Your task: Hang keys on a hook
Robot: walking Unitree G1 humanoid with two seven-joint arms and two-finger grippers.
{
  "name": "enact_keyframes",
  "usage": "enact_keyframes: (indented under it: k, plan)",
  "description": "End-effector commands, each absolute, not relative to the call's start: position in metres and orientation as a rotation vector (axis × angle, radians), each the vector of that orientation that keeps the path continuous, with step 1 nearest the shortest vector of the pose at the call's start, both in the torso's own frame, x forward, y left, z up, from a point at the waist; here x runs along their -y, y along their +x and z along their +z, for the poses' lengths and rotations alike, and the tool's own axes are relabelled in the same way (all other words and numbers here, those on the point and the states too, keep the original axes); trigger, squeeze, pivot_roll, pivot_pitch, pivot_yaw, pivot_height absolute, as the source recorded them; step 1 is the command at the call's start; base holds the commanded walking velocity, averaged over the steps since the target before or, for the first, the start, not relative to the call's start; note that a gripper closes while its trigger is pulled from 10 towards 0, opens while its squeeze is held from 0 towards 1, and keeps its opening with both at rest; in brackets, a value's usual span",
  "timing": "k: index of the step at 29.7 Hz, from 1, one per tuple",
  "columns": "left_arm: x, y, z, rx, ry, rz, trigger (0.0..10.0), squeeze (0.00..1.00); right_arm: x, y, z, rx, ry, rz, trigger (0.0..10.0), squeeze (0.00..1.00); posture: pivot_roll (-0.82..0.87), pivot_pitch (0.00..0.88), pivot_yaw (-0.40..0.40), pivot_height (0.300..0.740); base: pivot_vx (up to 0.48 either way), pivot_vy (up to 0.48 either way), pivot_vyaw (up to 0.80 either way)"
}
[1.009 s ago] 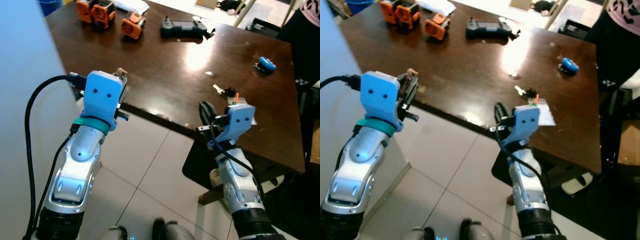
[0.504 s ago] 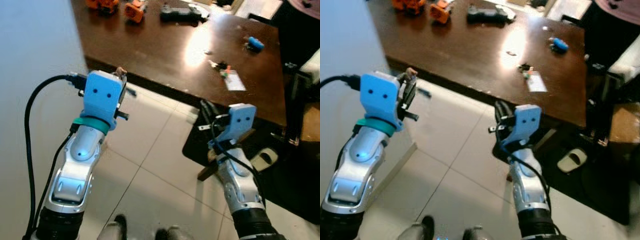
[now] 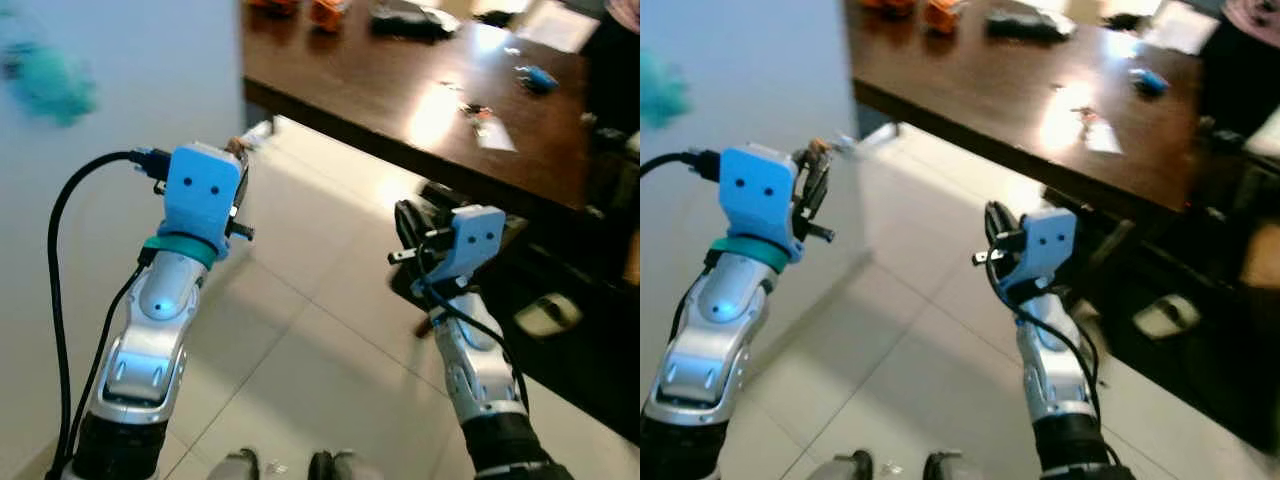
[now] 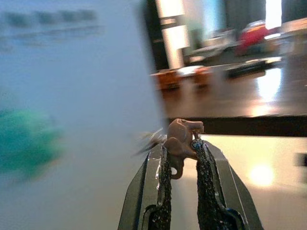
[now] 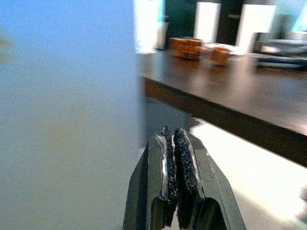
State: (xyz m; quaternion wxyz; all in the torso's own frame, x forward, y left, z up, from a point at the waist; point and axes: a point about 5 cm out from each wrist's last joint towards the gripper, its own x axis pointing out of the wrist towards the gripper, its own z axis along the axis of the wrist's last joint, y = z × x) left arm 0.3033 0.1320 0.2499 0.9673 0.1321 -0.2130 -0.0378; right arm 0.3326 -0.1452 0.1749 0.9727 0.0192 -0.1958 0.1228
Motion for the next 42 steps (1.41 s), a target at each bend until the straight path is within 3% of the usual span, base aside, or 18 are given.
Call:
enact_keyframes:
  k: [1,27,42]
  plan:
    - [-0.1291,0.3038,0.2448,0.407,0.275,-0.086,10.0,0.00,0.1487,0.3321,0.1705,0.380,0.030,0.237,10.0,0.00,0.00,0.145,-0.026,0.740,0.000,0.000,0.80]
    - [-0.1276,0.3055,0.2510,0.441,0.300,-0.090,10.0,0.00,0.1489,0.3325,0.1701,0.385,0.031,0.229,10.0,0.00,0.00,0.149,-0.021,0.740,0.000,0.000,0.80]
    - [-0.1224,0.3074,0.2544,0.460,0.296,-0.108,10.0,0.00,0.1504,0.3326,0.1688,0.380,0.052,0.217,10.0,0.00,0.00,0.151,-0.018,0.740,0.330,0.000,0.06]
